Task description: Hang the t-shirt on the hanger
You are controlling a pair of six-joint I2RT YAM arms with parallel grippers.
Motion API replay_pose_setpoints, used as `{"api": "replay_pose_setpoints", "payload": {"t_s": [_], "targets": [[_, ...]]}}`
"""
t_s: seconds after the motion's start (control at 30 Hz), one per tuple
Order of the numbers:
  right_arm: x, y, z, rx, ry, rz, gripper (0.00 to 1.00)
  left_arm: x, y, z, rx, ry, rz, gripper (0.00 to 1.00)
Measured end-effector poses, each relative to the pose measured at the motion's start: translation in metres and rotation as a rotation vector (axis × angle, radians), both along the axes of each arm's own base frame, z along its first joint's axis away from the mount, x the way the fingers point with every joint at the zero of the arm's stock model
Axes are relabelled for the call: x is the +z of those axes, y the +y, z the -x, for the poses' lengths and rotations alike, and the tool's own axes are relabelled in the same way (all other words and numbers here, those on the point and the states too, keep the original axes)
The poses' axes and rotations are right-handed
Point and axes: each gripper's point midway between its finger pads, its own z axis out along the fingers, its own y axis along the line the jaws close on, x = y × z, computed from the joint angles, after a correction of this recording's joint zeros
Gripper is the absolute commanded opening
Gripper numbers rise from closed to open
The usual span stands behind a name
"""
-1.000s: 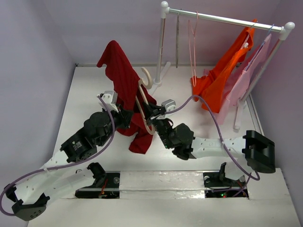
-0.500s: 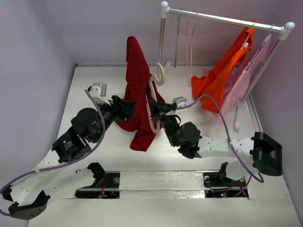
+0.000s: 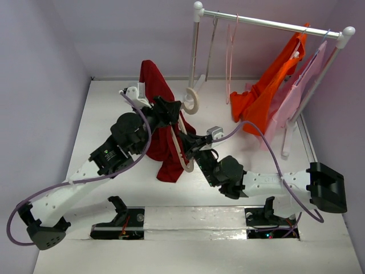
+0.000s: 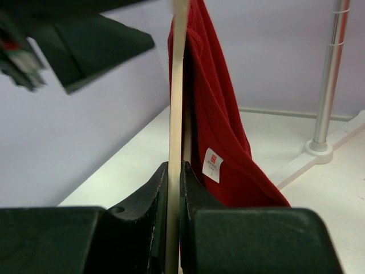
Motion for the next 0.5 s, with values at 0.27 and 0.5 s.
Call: {"api": "replay_pose_setpoints", "payload": {"t_s": [0.27, 0.5], "targets": [[0.003, 0.002, 0.008, 0.040, 0.007, -0.026, 0.00, -0.004, 0.011, -0.021, 0.108, 0.019, 0.064, 0.60], [0.005, 0.007, 0.015, 0.076, 0.007, -0.037, 0.00, -0.010, 0.019, -0.028, 0.136, 0.032, 0.130, 0.61]]}}
